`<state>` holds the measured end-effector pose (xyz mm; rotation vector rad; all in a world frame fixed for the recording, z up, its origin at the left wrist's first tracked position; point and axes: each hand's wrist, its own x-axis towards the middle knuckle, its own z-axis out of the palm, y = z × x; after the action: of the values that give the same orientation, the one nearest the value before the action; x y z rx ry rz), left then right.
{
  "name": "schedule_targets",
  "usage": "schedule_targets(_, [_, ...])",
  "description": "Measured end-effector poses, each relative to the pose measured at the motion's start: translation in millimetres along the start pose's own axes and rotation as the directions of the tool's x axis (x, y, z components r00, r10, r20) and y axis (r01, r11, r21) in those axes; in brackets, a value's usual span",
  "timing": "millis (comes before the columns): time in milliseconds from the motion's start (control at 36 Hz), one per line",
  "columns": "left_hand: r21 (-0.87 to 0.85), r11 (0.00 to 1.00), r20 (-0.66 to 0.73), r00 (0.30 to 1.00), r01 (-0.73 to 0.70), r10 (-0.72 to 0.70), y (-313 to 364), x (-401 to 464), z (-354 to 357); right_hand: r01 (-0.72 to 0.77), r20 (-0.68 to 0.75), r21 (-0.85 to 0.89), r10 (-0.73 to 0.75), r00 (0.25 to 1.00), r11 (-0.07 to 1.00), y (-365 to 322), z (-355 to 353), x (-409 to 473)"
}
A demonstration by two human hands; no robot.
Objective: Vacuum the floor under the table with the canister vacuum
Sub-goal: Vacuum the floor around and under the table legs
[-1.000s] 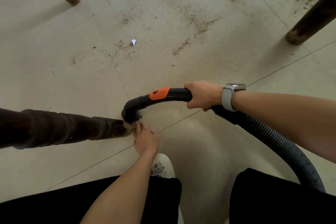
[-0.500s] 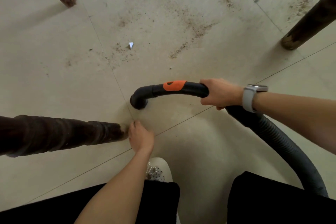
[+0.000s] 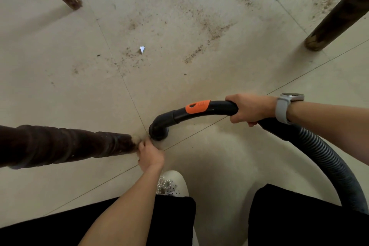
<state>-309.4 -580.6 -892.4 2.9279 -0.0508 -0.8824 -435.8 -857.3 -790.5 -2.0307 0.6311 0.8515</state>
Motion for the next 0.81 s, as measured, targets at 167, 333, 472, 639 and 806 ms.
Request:
schedule_targets(167, [0.017, 1.000, 0.030, 0.999, -0.020, 0.020, 17, -1, 5, -0.124, -0.069, 0.145, 0.135, 0.989, 0.982, 41, -29, -15])
schedule_targets(333, [0.046, 0.988, 0.055, 0.987, -0.151, 0.148, 30, 0, 9, -0.184, -0.037, 0.224, 0.197, 0.980, 0.957, 60, -40, -16])
schedule_targets(472, [0.090, 0.964, 0.092, 0.966, -0.251, 0.243, 48, 2, 8, -0.065, -0.066, 0.289, 0.088, 0.994, 0.955, 33, -41, 2])
schedule_targets(639, [0.132, 0.956, 0.156, 0.957, -0.264, 0.243, 62, 0, 11, 0.034, -0.156, 0.196, -0.003, 0.988, 0.980, 5, -40, 15])
schedule_targets(806, [0.151, 0.953, 0.169, 0.957, -0.263, 0.237, 72, 5, 10, -0.008, -0.370, 0.108, 0.048, 0.928, 0.994, 27, -37, 10])
